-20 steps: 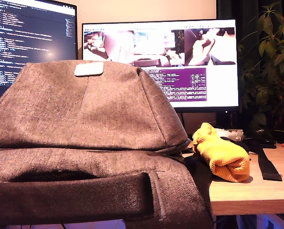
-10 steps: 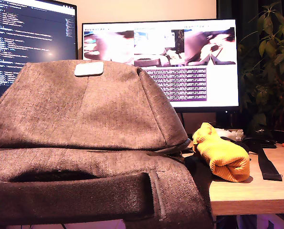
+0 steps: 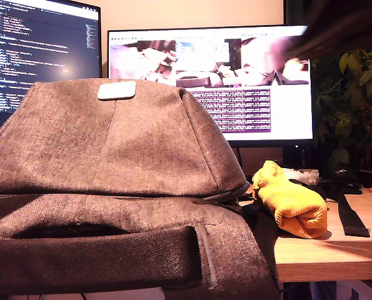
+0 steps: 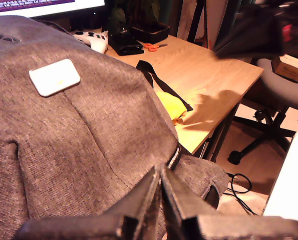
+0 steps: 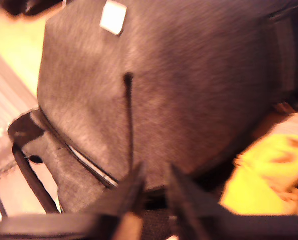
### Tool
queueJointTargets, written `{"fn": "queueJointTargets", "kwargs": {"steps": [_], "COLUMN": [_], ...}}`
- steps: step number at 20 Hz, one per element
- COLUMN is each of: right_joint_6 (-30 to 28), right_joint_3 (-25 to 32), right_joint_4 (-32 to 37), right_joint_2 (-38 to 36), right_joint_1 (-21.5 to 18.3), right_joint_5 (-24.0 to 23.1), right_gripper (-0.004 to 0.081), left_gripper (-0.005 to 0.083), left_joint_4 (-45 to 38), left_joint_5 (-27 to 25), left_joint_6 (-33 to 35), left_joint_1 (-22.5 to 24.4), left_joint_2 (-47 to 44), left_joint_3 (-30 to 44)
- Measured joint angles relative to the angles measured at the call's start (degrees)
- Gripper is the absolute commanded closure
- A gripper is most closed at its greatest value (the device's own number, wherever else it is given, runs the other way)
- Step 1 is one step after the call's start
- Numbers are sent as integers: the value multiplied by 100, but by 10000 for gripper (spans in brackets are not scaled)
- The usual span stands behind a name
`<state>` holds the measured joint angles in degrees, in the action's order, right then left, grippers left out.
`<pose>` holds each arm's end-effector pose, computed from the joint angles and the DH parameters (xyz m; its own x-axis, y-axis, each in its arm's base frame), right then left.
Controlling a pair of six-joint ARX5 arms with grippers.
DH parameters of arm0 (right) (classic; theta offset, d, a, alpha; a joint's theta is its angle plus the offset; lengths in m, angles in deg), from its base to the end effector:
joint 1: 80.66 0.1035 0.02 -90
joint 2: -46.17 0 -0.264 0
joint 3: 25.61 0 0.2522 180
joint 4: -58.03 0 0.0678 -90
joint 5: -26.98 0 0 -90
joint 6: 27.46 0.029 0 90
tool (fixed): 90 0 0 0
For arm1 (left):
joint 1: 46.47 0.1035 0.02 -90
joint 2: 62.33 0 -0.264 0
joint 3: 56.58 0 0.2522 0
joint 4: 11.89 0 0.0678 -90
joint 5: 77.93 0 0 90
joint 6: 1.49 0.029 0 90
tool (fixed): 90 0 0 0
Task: Pack the pair of socks inside the grey Google backpack
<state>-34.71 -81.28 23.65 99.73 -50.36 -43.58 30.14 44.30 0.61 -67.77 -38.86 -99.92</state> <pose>0.1641 0.1071 0.2744 0.5205 0.6896 -0.5035 -0.7712 0.6328 0.0696 0.0881 -0.0509 0.2595 0.5362 -0.7815 -0.3191 0.7798 0.6033 -0.1671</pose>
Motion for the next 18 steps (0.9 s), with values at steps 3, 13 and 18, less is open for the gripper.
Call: {"fn": "queueJointTargets", "kwargs": {"steps": [3, 13, 18], "right_joint_6": [-350, -619, -623], "right_joint_3": [-597, -1808, -1884], "right_joint_4": [9, 227, 505], "right_joint_2": [654, 2326, 2935], "right_joint_1": [258, 901, 1029], "right_joint_5": [-192, -625, -1246], "right_gripper": [202, 162, 206], "left_gripper": [795, 795, 794], "left_joint_4": [7, 129, 129], "left_joint_5": [0, -94, -122], "left_joint_6": [0, 0, 68], "left_joint_1": [0, 0, 0], "left_joint_2": [4, 4, 4], "left_joint_3": [0, 0, 0]}}
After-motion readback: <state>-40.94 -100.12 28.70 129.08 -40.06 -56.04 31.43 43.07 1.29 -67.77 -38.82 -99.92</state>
